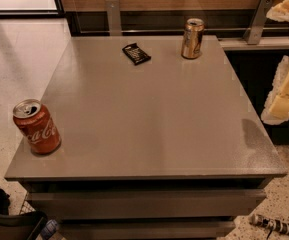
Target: Move rxbar chocolate near coke can
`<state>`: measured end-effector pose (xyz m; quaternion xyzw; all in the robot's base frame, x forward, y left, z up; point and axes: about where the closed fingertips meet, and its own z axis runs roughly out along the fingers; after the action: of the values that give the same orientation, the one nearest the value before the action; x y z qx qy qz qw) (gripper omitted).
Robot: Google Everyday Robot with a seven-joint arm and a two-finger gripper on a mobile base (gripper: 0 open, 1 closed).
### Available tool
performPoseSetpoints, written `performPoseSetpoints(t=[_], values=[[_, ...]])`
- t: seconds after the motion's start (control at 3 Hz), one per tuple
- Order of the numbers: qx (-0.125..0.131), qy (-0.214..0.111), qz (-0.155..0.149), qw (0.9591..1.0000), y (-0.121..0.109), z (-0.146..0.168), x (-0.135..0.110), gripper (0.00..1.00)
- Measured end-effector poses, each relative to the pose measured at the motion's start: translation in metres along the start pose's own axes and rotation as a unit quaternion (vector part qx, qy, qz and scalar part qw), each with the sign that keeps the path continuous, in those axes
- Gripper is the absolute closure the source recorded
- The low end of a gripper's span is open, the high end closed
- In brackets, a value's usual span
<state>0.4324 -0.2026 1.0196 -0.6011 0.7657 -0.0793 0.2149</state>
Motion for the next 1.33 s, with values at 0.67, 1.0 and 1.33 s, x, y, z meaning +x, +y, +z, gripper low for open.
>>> performPoseSetpoints(t=[0.67, 1.0, 1.33], values=[[0.050, -0.077, 0.085, 0.9922, -0.045, 0.022, -0.005, 0.00], [0.041, -0.188, 0.190, 0.9627, -0.049, 0.070, -0.007, 0.00], [0.055, -0.266, 0.230, 0.9345, -0.063, 0.088, -0.027, 0.00]])
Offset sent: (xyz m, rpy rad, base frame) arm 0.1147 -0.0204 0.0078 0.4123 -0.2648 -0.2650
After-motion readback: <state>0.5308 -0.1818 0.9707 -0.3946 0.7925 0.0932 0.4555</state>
